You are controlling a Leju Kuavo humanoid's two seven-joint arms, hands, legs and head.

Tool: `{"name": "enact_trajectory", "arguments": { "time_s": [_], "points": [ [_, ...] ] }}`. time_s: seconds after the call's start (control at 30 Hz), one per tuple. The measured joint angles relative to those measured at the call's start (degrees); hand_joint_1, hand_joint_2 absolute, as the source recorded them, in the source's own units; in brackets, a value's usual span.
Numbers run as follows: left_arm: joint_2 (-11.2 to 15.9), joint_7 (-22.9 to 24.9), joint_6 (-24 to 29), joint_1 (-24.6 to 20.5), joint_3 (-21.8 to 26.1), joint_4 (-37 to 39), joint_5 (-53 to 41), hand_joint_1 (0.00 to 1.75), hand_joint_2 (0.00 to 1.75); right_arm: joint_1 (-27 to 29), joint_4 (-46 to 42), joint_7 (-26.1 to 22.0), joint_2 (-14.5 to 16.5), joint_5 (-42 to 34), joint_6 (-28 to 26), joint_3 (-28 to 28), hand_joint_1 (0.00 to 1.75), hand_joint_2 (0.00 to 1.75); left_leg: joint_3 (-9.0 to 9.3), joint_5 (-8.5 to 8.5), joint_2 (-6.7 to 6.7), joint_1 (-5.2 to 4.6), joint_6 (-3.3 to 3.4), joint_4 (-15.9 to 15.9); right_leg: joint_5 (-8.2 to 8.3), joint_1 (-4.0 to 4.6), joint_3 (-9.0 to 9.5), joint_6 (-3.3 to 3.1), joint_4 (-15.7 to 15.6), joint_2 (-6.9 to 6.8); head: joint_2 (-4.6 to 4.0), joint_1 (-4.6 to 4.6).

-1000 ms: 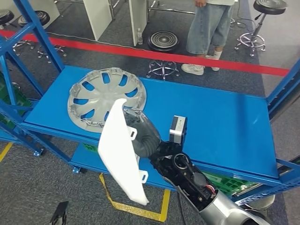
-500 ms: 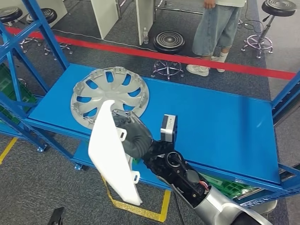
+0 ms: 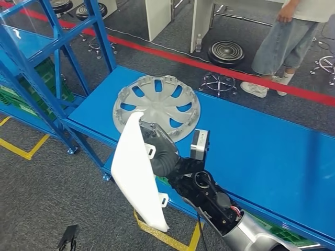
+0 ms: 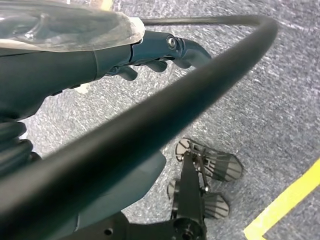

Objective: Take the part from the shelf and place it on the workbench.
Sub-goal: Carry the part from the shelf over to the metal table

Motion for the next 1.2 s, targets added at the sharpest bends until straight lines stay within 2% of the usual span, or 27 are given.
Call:
{"name": "enact_trajectory", "arguments": {
  "time_s": [0.03,0.1,0.17,0.23,0.27,0.3,0.33,0.37,0.43,0.47,0.5,0.53,0.6,0.63,0.67,0.7,0.77,0.8,0.83,0.87,0.9,0.97,1.0,1.03,1.1,1.17,1.2],
  "points": [
    [-0.02,0.07,0.13,-0.04,0.00,0.00,-0.07,0.00,1.75,-0.09,-0.01,0.02,0.00,-0.02,-0.20,0.00,1.75,1.75,-0.23,0.08,-0.35,0.04,-0.29,0.04,0.00,0.02,0.54,-0.10,-1.02,0.46,0.00,0.01],
    [0.00,0.23,0.34,0.00,-0.01,0.01,-0.15,0.00,1.75,-0.19,-0.03,0.04,0.02,-0.06,-0.48,-0.01,1.75,1.75,-0.57,0.15,-0.74,0.20,-0.96,0.08,0.12,0.01,1.04,-0.39,-1.64,-0.06,0.00,-0.02],
    [-0.01,0.32,0.40,-0.10,-0.02,0.02,-0.20,0.00,1.75,-0.27,-0.05,0.04,0.08,-0.12,-0.53,-0.01,1.75,1.75,-1.58,-1.32,0.63,0.19,-1.52,2.28,0.48,-0.20,1.38,-0.90,-2.33,-0.96,0.00,-0.41],
    [-0.07,0.32,0.37,-0.42,-0.02,0.03,-0.23,0.00,1.75,-0.35,-0.07,0.05,0.11,-0.20,-0.57,-0.01,1.75,1.75,-4.99,-4.80,2.54,0.21,-2.04,9.21,0.63,-0.27,1.50,-1.20,-2.67,-2.05,0.00,-1.18],
    [-0.11,0.32,0.35,-0.52,-0.02,0.04,-0.24,0.00,1.75,-0.35,-0.07,0.06,0.11,-0.25,-0.58,-0.01,1.75,1.75,-7.14,-6.43,2.93,0.30,-2.28,13.36,0.62,-0.24,1.45,-1.26,-2.66,-2.59,0.00,-1.53],
    [-0.15,0.33,0.33,-0.54,-0.02,0.04,-0.25,0.00,1.75,-0.33,-0.07,0.08,0.11,-0.30,-0.60,0.00,1.75,1.75,-8.82,-7.30,3.10,0.41,-2.50,16.48,0.58,-0.22,1.42,-1.29,-2.66,-3.11,0.00,-1.76],
    [-0.20,0.33,0.31,-0.51,-0.02,0.04,-0.24,0.00,1.75,-0.31,-0.07,0.11,0.11,-0.36,-0.60,0.01,1.75,1.75,-9.47,-7.04,3.24,0.53,-2.68,17.47,0.52,-0.22,1.40,-1.28,-2.65,-3.60,0.00,-1.98],
    [-0.23,0.34,0.30,-0.48,-0.02,0.04,-0.23,0.00,1.75,-0.30,-0.07,0.12,0.11,-0.44,-0.60,0.01,1.75,1.75,-8.88,-5.71,3.43,0.65,-2.82,16.03,0.46,-0.23,1.44,-1.23,-2.63,-4.03,0.00,-2.22],
    [-0.23,0.34,0.29,-0.53,-0.02,0.04,-0.21,0.00,1.75,-0.33,-0.07,0.09,0.11,-0.66,-0.56,0.02,1.75,1.75,-4.80,-1.62,4.69,0.86,-2.97,7.74,0.21,-0.19,1.60,-0.95,-2.54,-4.82,0.00,-2.72],
    [-0.24,0.34,0.29,-0.64,-0.02,0.04,-0.15,0.00,1.75,-0.38,-0.07,0.03,0.11,-0.81,-0.50,0.02,1.75,1.75,-2.82,-0.17,5.39,0.77,-2.81,3.80,0.02,-0.04,1.64,-0.70,-2.43,-5.10,0.00,-2.99],
    [-0.27,0.34,0.31,-0.74,-0.02,0.04,-0.07,0.00,1.75,-0.42,-0.07,-0.03,0.12,-0.93,-0.43,0.03,1.75,1.75,-1.52,0.60,5.85,0.65,-2.50,1.15,-0.17,0.14,1.68,-0.44,-2.35,-5.35,0.00,-3.04],
    [-0.31,0.33,0.32,-0.81,-0.02,0.04,0.03,0.00,1.75,-0.46,-0.07,-0.10,0.15,-1.02,-0.30,0.07,1.75,1.75,-1.03,0.69,6.02,0.47,-2.09,0.04,-0.34,0.32,1.73,-0.18,-2.29,-5.60,0.00,-2.96],
    [-0.36,0.33,0.35,-0.80,-0.02,0.04,0.14,0.00,1.75,-0.50,-0.07,-0.16,0.26,-1.09,-0.14,0.17,1.75,1.75,-0.99,0.60,5.28,0.29,-1.18,-0.02,-0.65,0.37,1.96,0.37,-2.27,-6.02,0.00,-2.48],
    [-0.37,0.34,0.37,-0.77,-0.02,0.04,0.16,0.00,1.75,-0.52,-0.07,-0.19,0.31,-1.11,-0.08,0.22,1.75,1.75,-0.89,0.58,5.00,0.34,-0.83,-0.05,-1.10,0.24,1.87,0.72,-1.87,-5.79,0.00,-2.33],
    [-0.38,0.37,0.39,-0.78,-0.02,0.04,0.18,0.00,1.75,-0.56,-0.07,-0.22,0.35,-1.15,-0.05,0.26,1.75,1.75,-0.75,0.58,4.72,0.42,-0.45,-0.10,-2.04,0.10,1.38,1.02,-0.60,-5.22,0.00,-2.12],
    [-0.38,0.44,0.40,-0.84,-0.02,0.04,0.20,0.00,1.75,-0.60,-0.07,-0.27,0.38,-1.20,0.00,0.30,1.75,1.75,-0.62,0.59,4.43,0.52,-0.12,-0.16,-3.56,-0.02,0.23,1.27,2.04,-4.47,0.00,-1.83],
    [-0.38,0.73,0.45,-0.95,-0.02,0.04,0.31,0.00,1.75,-0.60,-0.05,-0.43,0.39,-1.38,0.19,0.36,1.75,1.75,-0.55,0.52,3.77,0.38,0.29,-0.15,-7.42,-0.09,-3.74,1.39,10.61,-3.29,0.00,-1.09],
    [-0.38,0.89,0.49,-0.99,-0.02,0.04,0.41,0.00,1.75,-0.56,-0.05,-0.49,0.39,-1.48,0.30,0.40,1.75,1.75,-0.53,0.50,3.36,0.27,0.38,-0.14,-8.66,-0.08,-5.67,1.35,14.47,-3.10,0.00,-0.81],
    [-0.39,1.03,0.57,-1.01,-0.02,0.04,0.49,0.00,1.75,-0.52,-0.04,-0.53,0.39,-1.56,0.39,0.45,1.75,1.75,-0.49,0.47,2.89,0.17,0.43,-0.13,-8.81,-0.08,-6.79,1.24,16.44,-3.02,0.00,-0.61],
    [-0.41,1.10,0.65,-1.02,-0.02,0.04,0.55,0.00,1.75,-0.50,-0.04,-0.55,0.39,-1.60,0.45,0.51,1.75,1.75,-0.40,0.45,2.40,0.10,0.45,-0.12,-7.73,-0.07,-6.72,1.06,15.83,-2.95,0.00,-0.44],
    [-0.46,1.15,0.73,-1.06,-0.02,0.04,0.60,0.00,1.75,-0.51,-0.04,-0.56,0.39,-1.63,0.46,0.57,1.75,1.75,-0.26,0.42,1.84,0.06,0.44,-0.11,-5.64,-0.06,-5.52,0.80,12.83,-2.73,0.00,-0.27],
    [-0.66,1.17,0.82,-1.22,-0.02,0.04,0.57,0.00,1.75,-0.58,-0.04,-0.57,0.43,-1.70,0.46,0.66,1.75,1.75,-0.11,0.36,0.80,0.00,0.32,-0.07,-1.37,-0.04,-1.72,0.17,3.98,-1.18,0.00,0.07],
    [-0.76,1.21,0.86,-1.34,-0.02,0.04,0.48,0.00,1.75,-0.65,-0.04,-0.60,0.46,-1.75,0.46,0.70,1.75,1.75,-0.23,0.38,0.34,0.01,0.14,0.00,-0.24,-0.03,-0.16,-0.03,0.71,-0.41,0.00,0.16],
    [-0.83,1.26,0.88,-1.45,-0.02,0.04,0.32,0.00,1.75,-0.71,-0.04,-0.61,0.49,-1.80,0.42,0.75,1.75,1.75,-0.44,0.47,-0.03,0.06,-0.11,0.03,0.11,0.01,0.66,-0.16,-1.03,0.13,0.00,0.17],
    [-0.86,1.43,0.96,-1.61,-0.02,0.04,-0.16,0.00,1.75,-0.77,-0.04,-0.60,0.55,-1.89,0.18,0.83,1.75,1.75,-0.80,0.75,-0.71,0.21,-0.82,-0.04,0.11,0.04,1.15,-0.38,-1.61,-0.18,0.00,0.13],
    [-0.95,1.69,1.00,-1.79,-0.03,0.04,-0.65,0.00,1.75,-0.79,-0.05,-0.59,0.73,-1.98,-0.18,0.87,1.75,1.75,-1.33,-0.06,0.20,0.23,-1.34,1.08,0.56,-0.20,1.45,-0.85,-2.28,-1.01,0.00,-0.06],
    [-1.02,1.89,1.02,-2.06,-0.04,0.04,-0.85,0.00,1.75,-0.81,-0.05,-0.61,0.84,-2.02,-0.34,0.88,1.75,1.75,-2.32,-1.35,1.12,0.15,-1.55,3.20,0.79,-0.34,1.58,-1.08,-2.65,-1.52,0.00,-0.38]
  ]
}}
